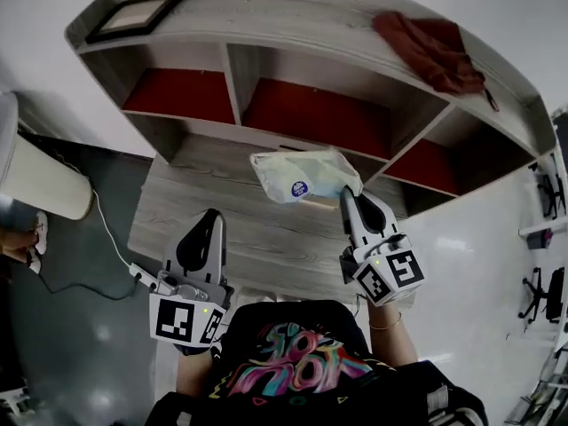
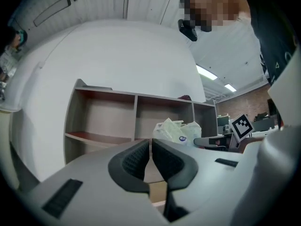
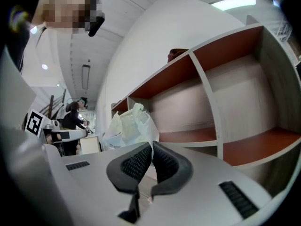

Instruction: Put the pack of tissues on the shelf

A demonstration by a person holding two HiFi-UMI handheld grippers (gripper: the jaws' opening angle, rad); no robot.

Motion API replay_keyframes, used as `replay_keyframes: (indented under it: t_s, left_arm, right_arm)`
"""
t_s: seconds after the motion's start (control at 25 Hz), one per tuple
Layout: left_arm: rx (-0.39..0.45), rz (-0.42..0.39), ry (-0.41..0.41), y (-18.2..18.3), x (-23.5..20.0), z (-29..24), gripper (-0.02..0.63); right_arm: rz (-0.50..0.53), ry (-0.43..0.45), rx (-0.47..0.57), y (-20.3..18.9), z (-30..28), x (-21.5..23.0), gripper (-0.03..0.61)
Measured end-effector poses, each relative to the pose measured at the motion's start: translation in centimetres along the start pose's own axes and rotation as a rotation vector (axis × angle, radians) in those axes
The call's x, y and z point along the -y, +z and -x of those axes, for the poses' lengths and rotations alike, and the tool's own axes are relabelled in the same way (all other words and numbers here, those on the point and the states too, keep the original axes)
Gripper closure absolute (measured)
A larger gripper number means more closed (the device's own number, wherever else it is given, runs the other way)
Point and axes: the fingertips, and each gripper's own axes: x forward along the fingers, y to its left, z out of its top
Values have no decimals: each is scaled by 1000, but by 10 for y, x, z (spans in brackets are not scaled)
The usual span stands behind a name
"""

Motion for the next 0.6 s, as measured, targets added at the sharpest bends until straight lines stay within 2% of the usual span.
replay_keyframes:
  t_s: [0.28, 0.6]
  left_arm:
    - [9, -7, -199, 7, -13, -33, 577]
    - [1, 3, -342, 6, -17, -55, 577]
  right_arm:
    - [2, -185, 31, 2, 5, 4, 561]
    - [-18, -327, 91, 11, 16, -1, 560]
